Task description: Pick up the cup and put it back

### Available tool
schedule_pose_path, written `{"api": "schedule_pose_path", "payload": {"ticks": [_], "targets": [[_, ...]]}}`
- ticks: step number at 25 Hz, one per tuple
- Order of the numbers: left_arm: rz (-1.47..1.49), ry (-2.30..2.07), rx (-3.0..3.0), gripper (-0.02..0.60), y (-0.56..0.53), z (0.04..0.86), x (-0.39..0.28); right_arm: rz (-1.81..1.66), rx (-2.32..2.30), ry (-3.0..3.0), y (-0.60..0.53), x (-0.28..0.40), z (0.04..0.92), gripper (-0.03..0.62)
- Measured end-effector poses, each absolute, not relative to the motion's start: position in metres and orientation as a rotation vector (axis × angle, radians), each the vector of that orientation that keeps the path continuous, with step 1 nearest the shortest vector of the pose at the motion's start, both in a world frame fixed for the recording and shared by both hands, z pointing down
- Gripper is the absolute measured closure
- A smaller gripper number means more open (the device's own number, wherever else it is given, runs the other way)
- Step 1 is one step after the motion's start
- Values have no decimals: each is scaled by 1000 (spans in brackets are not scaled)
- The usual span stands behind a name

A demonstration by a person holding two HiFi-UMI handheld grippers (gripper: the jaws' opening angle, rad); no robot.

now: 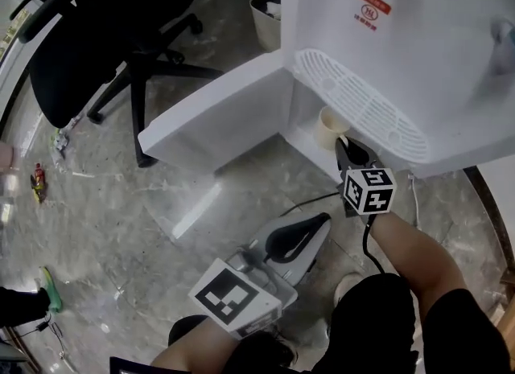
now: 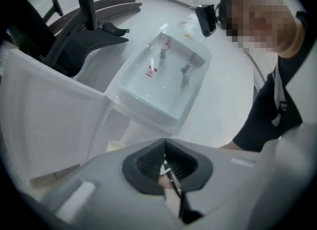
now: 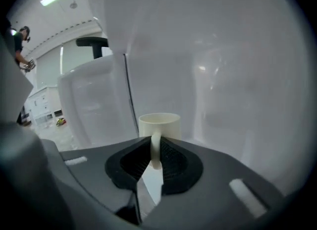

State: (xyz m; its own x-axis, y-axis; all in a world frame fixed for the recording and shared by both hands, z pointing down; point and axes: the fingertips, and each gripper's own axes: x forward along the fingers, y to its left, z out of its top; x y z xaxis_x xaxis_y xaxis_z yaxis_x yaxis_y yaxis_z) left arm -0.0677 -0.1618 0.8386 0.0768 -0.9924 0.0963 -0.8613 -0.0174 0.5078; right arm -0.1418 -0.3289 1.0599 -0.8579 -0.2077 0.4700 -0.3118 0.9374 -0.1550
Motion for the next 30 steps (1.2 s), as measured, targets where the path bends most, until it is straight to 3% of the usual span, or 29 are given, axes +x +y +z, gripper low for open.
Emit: {"api": "schedule_pose_path", "payload": {"ticks": [11,24,28,30], "targets": [[-322,-1797,1967,578,-149,841,-64,302,600,-2538,-365,-169,1101,546],[-346,-1833,1884,578,-143,859,-104,272,642,-2531,-372,-175,1114,537],[-331,-1815,1902,577,-150,863,-101,321,612,-2489,-366,-168,1126,469],[-326,-1805,1909,578,-153,865,-99,324,605,-2481,-365,-165,1127,474]]}}
